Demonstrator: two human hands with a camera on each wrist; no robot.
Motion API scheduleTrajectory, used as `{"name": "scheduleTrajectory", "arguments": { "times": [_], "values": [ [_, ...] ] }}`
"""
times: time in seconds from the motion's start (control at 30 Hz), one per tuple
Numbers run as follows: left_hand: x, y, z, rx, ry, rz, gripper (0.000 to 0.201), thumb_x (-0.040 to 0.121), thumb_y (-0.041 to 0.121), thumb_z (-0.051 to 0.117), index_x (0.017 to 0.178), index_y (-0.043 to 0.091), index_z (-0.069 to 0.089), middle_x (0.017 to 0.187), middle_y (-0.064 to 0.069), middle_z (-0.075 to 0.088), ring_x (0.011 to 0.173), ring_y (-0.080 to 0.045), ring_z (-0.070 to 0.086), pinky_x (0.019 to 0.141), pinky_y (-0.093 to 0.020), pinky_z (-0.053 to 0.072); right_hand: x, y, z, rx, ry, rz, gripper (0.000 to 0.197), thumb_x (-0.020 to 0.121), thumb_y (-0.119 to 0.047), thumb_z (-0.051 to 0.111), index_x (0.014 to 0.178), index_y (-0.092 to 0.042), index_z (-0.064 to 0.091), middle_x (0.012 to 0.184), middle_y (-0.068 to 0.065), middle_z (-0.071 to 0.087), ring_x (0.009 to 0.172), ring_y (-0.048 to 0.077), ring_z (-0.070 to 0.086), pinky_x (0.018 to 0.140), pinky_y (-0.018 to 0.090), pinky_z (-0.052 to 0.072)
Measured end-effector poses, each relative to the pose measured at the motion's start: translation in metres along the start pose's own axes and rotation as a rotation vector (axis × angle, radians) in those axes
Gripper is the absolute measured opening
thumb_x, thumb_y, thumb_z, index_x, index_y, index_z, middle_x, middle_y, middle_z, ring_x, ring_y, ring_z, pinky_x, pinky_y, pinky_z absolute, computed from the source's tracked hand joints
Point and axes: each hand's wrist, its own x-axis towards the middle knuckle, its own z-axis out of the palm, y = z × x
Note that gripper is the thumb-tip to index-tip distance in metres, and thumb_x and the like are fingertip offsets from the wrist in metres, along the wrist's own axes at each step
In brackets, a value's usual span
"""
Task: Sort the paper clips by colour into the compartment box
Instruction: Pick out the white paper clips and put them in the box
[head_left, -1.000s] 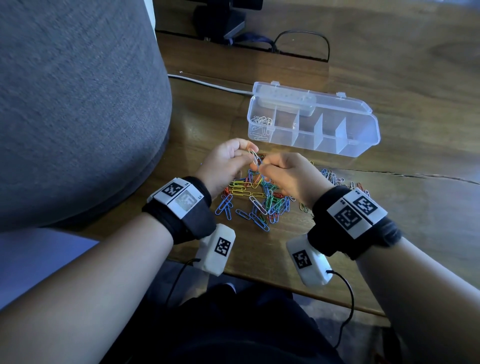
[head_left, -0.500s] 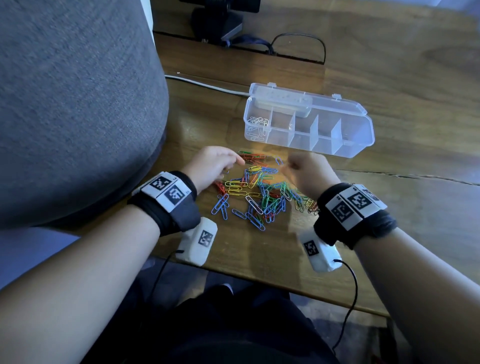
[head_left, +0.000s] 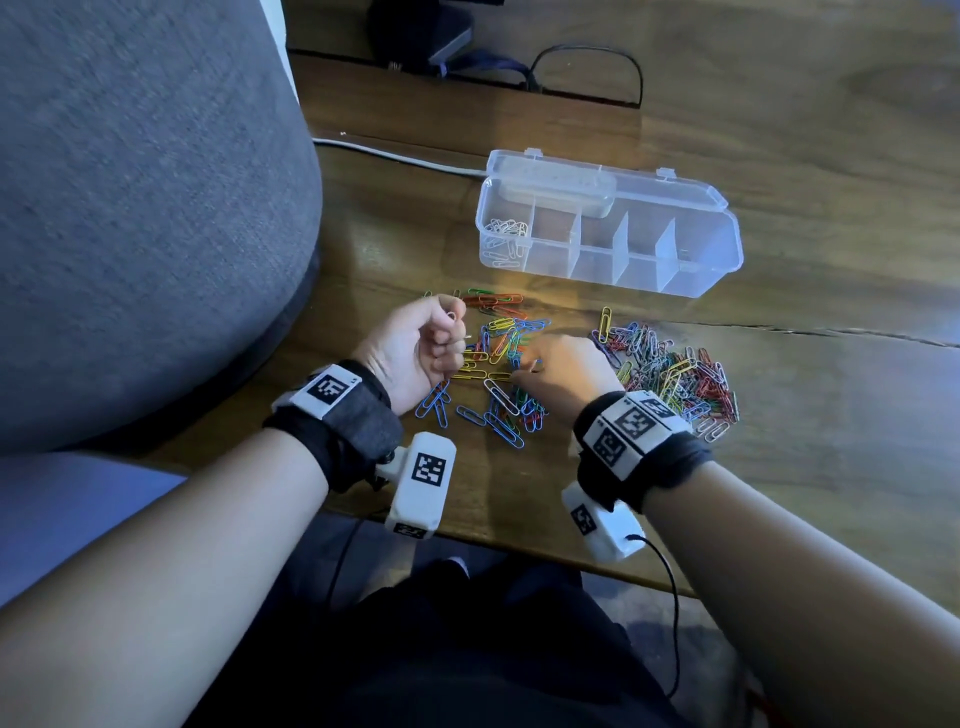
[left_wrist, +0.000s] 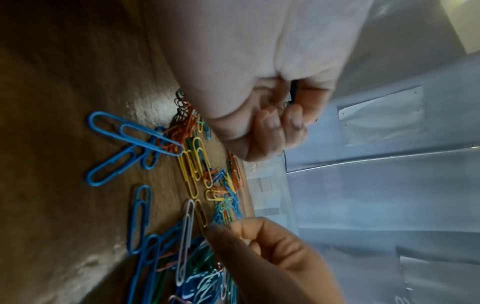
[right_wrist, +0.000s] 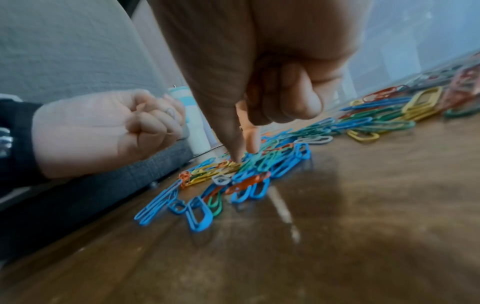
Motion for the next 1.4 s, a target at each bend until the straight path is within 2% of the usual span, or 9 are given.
{"name": "scheduleTrajectory", "arguments": {
  "times": [0.27,0.37,0.47,0.6,0.7,0.8,1.03,1.23,1.4],
  "values": [
    [-0.003,-0.001,-0.007,-0.106,-0.026,-0.035,0.026,0.079,0.000,0.022,0.071,0.009,0.045,0.044,0.003,0.033,0.040,-0.008,0.025,0.038,-0.017,0.021,-0.011,-0.020,0.020,-0.233,-0.056,-0.043,0.024,0.092,-0.027,0.047,0.103,-0.011,0.060,0.104,0.011,0.062,0.098,0.032,0.059,0.078,0.033,0.046],
    [-0.004,0.002,-0.008,-0.083,-0.032,-0.013,0.026,0.079,-0.002,0.022,0.071,0.008,0.044,0.047,0.001,0.038,0.041,-0.009,0.029,0.039,-0.017,0.024,-0.005,-0.018,0.015,-0.194,-0.081,-0.036,0.021,0.090,-0.019,0.047,0.094,-0.008,0.064,0.090,0.012,0.059,0.093,0.030,0.060,0.071,0.029,0.042],
    [-0.004,0.006,-0.010,-0.078,-0.017,0.002,0.027,0.081,-0.003,0.023,0.071,0.007,0.045,0.053,-0.003,0.044,0.045,-0.011,0.034,0.042,-0.018,0.030,-0.001,-0.003,0.000,0.223,-0.051,0.000,0.016,0.088,-0.017,0.058,0.077,-0.012,0.070,0.078,0.009,0.062,0.076,0.024,0.057,0.066,0.028,0.043],
    [0.002,0.014,-0.009,-0.013,0.019,-0.003,0.027,0.086,-0.001,0.028,0.072,0.008,0.049,0.059,-0.005,0.050,0.050,-0.013,0.040,0.047,-0.019,0.040,-0.004,0.006,-0.031,1.266,-0.115,0.292,0.009,0.089,0.000,0.055,0.082,-0.006,0.059,0.074,0.010,0.061,0.066,0.018,0.060,0.057,0.024,0.053],
    [0.015,0.026,0.002,0.120,0.048,0.028,0.031,0.091,-0.001,0.029,0.072,0.008,0.051,0.052,-0.003,0.056,0.047,-0.010,0.046,0.044,-0.017,0.045,0.008,0.010,-0.055,1.586,-0.127,0.349,0.012,0.090,0.005,0.050,0.080,0.001,0.057,0.070,0.012,0.064,0.061,0.018,0.067,0.056,0.023,0.056],
    [0.034,0.045,0.016,0.264,0.037,0.108,0.030,0.093,-0.003,0.032,0.073,0.006,0.053,0.049,0.000,0.059,0.042,-0.007,0.050,0.043,-0.015,0.046,0.027,0.010,-0.074,1.611,-0.117,0.290,0.033,0.090,0.006,0.046,0.064,-0.001,0.064,0.055,0.006,0.063,0.051,0.010,0.064,0.058,0.017,0.055],
    [0.087,0.095,0.066,0.631,0.004,0.192,0.028,0.094,0.000,0.037,0.074,0.008,0.054,0.046,0.005,0.059,0.040,-0.002,0.051,0.041,-0.012,0.044,0.060,0.006,-0.093,1.617,-0.039,0.359,0.013,0.091,0.003,0.051,0.080,0.004,0.058,0.058,0.013,0.064,0.048,0.016,0.065,0.058,0.022,0.057],
    [0.100,0.119,0.083,1.121,-0.096,-0.040,0.036,0.097,0.026,0.044,0.131,0.016,0.053,0.144,-0.004,0.042,0.120,-0.029,0.051,0.096,-0.041,0.049,0.079,0.004,-0.106,1.624,0.006,0.361,0.019,0.096,-0.003,0.042,0.081,0.004,0.053,0.060,0.013,0.061,0.058,0.020,0.063,0.052,0.026,0.058],
    [0.076,0.126,0.074,1.073,-0.047,0.186,0.029,0.095,0.011,0.041,0.113,0.013,0.064,0.122,-0.006,0.059,0.098,-0.022,0.060,0.066,-0.028,0.051,0.090,-0.010,-0.112,1.544,0.016,0.374,0.023,0.098,-0.010,0.042,0.079,0.001,0.051,0.073,0.013,0.053,0.069,0.023,0.057,0.055,0.027,0.057]
  ]
}}
